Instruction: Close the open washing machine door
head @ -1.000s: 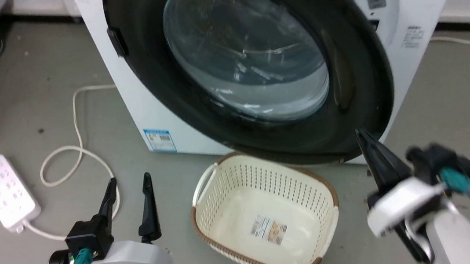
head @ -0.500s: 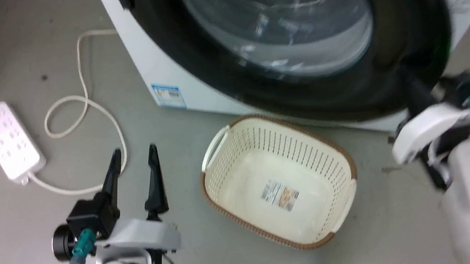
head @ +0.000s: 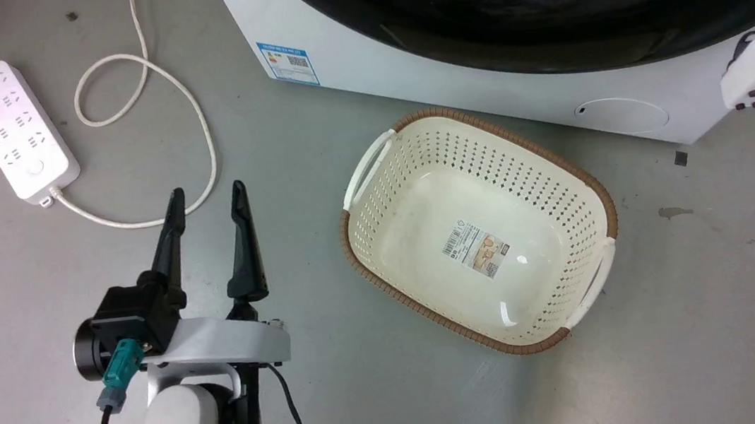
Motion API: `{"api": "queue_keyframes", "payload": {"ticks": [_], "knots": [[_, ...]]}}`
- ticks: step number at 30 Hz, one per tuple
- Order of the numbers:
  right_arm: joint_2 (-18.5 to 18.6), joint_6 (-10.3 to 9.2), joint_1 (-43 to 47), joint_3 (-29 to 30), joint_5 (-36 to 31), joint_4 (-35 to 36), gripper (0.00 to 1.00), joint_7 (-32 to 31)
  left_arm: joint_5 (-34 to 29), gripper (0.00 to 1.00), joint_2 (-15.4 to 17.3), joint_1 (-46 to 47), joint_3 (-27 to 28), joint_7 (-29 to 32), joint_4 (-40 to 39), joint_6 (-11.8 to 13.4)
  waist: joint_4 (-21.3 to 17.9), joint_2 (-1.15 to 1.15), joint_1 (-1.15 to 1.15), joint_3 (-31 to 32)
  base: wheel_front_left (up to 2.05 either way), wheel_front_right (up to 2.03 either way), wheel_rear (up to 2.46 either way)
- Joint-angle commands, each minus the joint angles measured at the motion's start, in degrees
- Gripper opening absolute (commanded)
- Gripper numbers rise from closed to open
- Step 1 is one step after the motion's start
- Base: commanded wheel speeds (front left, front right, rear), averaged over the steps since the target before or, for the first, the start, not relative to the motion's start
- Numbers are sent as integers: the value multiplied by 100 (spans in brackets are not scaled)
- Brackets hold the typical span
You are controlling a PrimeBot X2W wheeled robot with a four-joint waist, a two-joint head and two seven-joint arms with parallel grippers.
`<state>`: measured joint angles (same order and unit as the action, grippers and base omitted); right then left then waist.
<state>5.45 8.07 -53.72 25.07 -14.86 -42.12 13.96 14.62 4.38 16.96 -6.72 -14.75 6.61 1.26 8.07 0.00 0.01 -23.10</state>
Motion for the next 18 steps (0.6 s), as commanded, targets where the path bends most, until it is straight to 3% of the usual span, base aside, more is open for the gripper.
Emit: {"api": "queue_keyframes", "payload": {"ticks": [1,7,13,18], "knots": [[122,-58,-259,174,-32,39,0,47,-51,100,-19,86,49,-25,-25,-34,-15,0,-1,-3,0,0,0],[-104,-58,37,117,301,602,0,100,-182,100,-30,-43,233,-25,-11,-104,-329,0,-1,496,0,0,0],[-242,-58,1442,-401,878,1838,0,102,-338,100,19,-301,365,-25,96,-178,-790,0,-1,1216,0,0,0],[-255,-58,2784,-1044,1278,2399,0,103,-375,100,33,-518,394,-25,283,-210,-1080,0,-1,1708,0,0,0]]}}
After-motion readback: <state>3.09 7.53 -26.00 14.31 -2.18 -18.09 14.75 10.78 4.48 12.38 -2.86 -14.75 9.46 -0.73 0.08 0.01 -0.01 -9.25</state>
